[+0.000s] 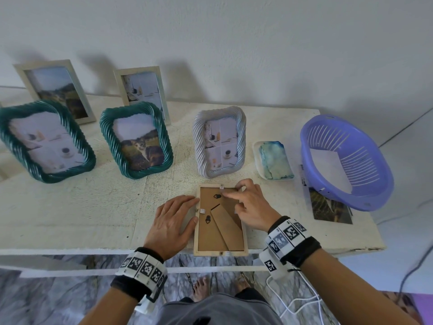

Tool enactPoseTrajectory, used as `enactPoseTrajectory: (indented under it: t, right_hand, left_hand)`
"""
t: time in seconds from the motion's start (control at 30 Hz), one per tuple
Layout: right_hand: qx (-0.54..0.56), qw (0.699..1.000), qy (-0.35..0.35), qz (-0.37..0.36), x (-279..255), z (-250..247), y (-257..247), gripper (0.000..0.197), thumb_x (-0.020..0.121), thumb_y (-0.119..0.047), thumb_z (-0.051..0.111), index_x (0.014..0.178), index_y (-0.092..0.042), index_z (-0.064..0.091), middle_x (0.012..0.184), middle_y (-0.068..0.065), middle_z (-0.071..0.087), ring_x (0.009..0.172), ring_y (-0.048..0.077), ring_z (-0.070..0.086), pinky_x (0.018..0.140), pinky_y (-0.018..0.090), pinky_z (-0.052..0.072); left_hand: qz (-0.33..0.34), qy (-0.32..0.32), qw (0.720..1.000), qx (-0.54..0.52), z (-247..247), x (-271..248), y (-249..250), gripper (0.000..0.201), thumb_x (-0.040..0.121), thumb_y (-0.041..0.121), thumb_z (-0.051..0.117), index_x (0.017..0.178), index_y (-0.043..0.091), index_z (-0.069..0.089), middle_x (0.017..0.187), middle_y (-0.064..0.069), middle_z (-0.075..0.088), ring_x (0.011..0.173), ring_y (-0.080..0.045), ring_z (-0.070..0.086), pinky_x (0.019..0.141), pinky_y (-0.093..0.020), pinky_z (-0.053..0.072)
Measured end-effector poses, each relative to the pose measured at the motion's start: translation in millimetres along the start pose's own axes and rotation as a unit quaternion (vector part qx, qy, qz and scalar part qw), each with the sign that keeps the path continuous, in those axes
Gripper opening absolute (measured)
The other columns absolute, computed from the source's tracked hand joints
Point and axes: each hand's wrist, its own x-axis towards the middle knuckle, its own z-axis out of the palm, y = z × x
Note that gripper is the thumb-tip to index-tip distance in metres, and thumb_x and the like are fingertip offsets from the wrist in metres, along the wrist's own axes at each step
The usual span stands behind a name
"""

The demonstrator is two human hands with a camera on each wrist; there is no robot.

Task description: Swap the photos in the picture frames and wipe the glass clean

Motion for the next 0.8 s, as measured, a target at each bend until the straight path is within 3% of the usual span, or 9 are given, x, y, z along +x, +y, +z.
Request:
enactPoseTrajectory:
  t: [0.13,0.2,0.3,0.4,0.53,0.63,0.8]
  right_hand:
    - [0.04,0.999,0.016,0.001,-8,-4,-1,0.057,0.089,-0.007,0.048,0.141,-0.03,0.047,0.127,0.005,0.037,0.11,0.024,0.041,0.088,0.024,0.032]
    - [0.048,0.998,0.039,-0.013,-17,-3,-5,0.054,0.091,-0.019,0.053,0.142,-0.03,0.04,0.136,0.007,0.036,0.12,0.03,0.042,0.093,0.028,0.035]
    - [0.049,0.999,-0.016,-0.009,-39,4,-15,0.08,0.085,-0.055,0.062,0.149,-0.045,0.015,0.161,0.005,0.006,0.146,0.025,0.012,0.11,0.045,0.031]
    - [0.041,0.997,-0.069,0.002,-56,16,-20,0.107,0.07,-0.076,0.064,0.147,-0.055,-0.007,0.161,0.001,-0.02,0.149,0.021,-0.011,0.115,0.054,0.024]
    - [0.033,0.998,-0.057,-0.015,-62,27,-15,0.108,0.068,-0.077,0.065,0.146,-0.056,-0.007,0.159,-0.006,-0.026,0.149,0.019,-0.014,0.116,0.052,0.027]
    - [0.038,0.996,-0.074,-0.022,-62,25,-9,0.103,0.07,-0.072,0.068,0.147,-0.055,0.002,0.158,-0.009,-0.026,0.148,0.016,-0.012,0.115,0.05,0.028]
    - [0.031,0.994,-0.093,-0.044,-61,16,2,0.1,0.071,-0.071,0.068,0.15,-0.047,0.012,0.161,-0.008,-0.016,0.148,0.013,-0.009,0.116,0.051,0.026]
  left_hand:
    - [-0.001,-0.006,1.0,-0.002,0,1,1,0.047,0.096,0.046,0.041,0.137,0.026,0.051,0.137,0.01,0.051,0.128,-0.013,0.045,0.103,-0.039,0.039]
    - [-0.001,-0.007,1.0,-0.001,-1,1,2,0.047,0.096,0.046,0.041,0.137,0.026,0.051,0.137,0.009,0.052,0.128,-0.013,0.045,0.103,-0.039,0.04]
    - [-0.003,-0.006,1.0,-0.001,-1,1,1,0.047,0.096,0.046,0.041,0.137,0.026,0.051,0.137,0.009,0.052,0.128,-0.014,0.046,0.103,-0.039,0.039]
    - [-0.001,-0.005,1.0,-0.001,-1,1,0,0.046,0.096,0.045,0.041,0.137,0.026,0.051,0.138,0.01,0.051,0.129,-0.014,0.046,0.104,-0.038,0.039]
    - [0.0,-0.001,1.0,-0.003,0,2,0,0.046,0.096,0.044,0.041,0.137,0.026,0.052,0.137,0.009,0.052,0.128,-0.014,0.046,0.104,-0.038,0.038]
    - [-0.001,-0.003,1.0,0.0,0,1,-1,0.046,0.096,0.045,0.041,0.137,0.026,0.051,0.137,0.009,0.052,0.128,-0.014,0.046,0.104,-0.037,0.037]
    - [0.001,-0.003,1.0,0.002,0,1,1,0.046,0.096,0.045,0.041,0.136,0.026,0.052,0.137,0.009,0.052,0.128,-0.013,0.045,0.103,-0.033,0.033]
